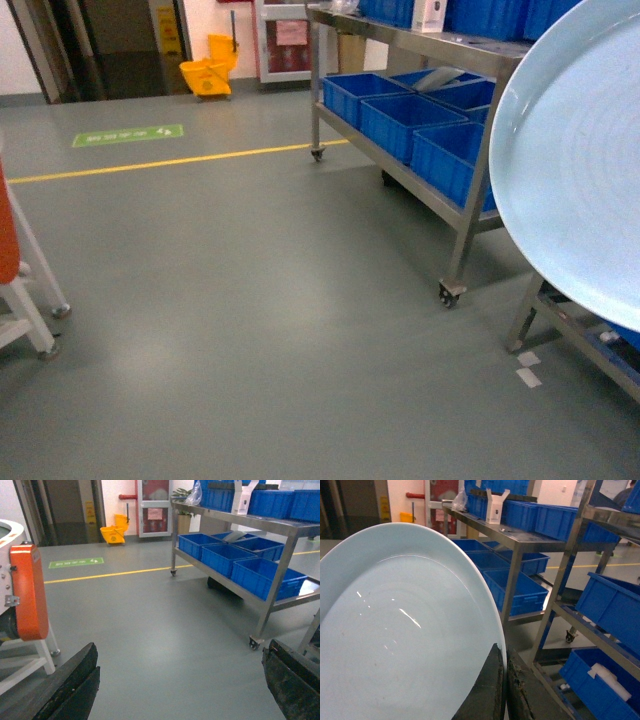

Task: Place blue tray on left shelf second layer neatly

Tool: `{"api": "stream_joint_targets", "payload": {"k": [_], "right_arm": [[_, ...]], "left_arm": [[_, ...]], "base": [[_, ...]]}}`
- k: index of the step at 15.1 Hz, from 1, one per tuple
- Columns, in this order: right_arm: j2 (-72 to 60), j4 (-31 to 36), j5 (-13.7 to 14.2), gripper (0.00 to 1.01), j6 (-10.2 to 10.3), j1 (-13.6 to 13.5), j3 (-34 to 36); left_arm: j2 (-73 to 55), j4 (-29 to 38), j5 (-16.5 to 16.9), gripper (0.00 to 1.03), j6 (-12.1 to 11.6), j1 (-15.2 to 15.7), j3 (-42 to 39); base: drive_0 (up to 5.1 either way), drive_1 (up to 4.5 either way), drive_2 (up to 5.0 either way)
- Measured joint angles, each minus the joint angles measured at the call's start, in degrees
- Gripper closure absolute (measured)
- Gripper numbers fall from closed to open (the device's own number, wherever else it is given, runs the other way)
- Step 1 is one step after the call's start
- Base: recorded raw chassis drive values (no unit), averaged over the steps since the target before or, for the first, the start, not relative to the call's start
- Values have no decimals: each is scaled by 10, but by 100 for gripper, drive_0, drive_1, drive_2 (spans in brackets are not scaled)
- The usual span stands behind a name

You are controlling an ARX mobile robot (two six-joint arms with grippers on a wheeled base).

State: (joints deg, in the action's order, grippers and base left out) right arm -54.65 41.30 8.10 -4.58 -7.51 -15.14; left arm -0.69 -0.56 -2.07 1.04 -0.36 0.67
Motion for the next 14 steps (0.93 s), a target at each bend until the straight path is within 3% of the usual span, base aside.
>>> {"api": "stream_joint_targets", "payload": {"k": [4, 14], "right_arm": [[-3, -1, 0, 99, 0, 0, 0], [-3, -2, 3, 99, 0, 1, 0]], "left_arm": [[0, 0, -1, 5, 0, 0, 0], [0, 4, 2, 5, 0, 1, 0]], "base": [[-153, 259, -565], [263, -387, -387]]}}
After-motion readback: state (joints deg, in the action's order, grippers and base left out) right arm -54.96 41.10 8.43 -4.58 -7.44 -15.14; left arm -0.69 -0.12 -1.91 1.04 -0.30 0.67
